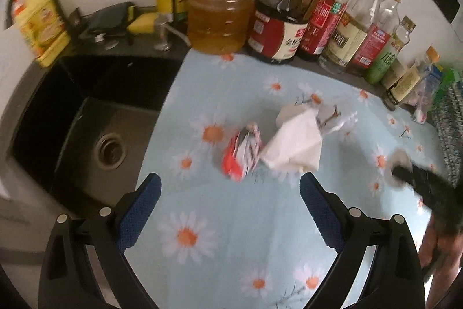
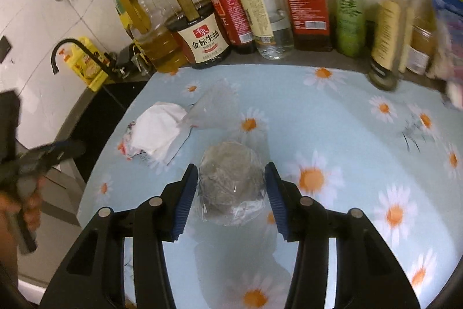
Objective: Collect trash
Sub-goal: 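Grasp the red-white crumpled wrapper with the left gripper while the right gripper grasps another plastic bag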
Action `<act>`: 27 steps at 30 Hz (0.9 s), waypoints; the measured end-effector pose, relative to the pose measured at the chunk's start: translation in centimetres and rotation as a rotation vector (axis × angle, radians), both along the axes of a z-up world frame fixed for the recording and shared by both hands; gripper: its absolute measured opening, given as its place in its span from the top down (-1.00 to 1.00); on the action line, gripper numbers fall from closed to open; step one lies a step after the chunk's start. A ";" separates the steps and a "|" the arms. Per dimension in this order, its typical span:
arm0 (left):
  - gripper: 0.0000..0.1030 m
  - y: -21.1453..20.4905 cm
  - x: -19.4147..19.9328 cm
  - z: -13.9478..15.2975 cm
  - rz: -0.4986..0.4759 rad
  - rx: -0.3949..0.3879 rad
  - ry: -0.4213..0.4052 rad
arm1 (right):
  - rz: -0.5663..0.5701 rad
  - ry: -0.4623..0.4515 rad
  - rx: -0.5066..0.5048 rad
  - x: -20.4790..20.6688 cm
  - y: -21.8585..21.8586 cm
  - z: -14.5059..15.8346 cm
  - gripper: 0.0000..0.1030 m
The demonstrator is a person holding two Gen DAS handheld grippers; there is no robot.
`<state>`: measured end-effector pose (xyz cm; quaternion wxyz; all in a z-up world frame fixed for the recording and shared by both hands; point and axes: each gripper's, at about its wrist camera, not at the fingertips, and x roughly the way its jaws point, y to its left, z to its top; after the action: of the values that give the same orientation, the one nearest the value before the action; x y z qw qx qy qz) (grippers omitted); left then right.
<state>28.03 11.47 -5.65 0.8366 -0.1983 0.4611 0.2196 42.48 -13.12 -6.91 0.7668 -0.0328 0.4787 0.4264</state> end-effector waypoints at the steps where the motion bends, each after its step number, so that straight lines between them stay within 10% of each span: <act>1: -0.80 0.6 0.6 -0.1 -0.006 -0.012 -0.006 | -0.018 -0.005 -0.002 -0.7 -0.5 0.2 0.06; 13: -0.30 5.1 6.8 -4.3 -0.031 -0.170 0.060 | -0.161 0.044 -0.022 -5.4 -4.0 -0.1 0.05; 27: 0.01 4.0 7.3 -7.0 -0.055 -0.159 0.167 | -0.134 0.071 0.014 -5.5 -3.1 -0.4 0.05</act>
<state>35.37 15.48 -12.69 0.7825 -0.2323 0.5506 0.1752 37.02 -16.18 -7.34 0.7764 0.0197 0.5035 0.3785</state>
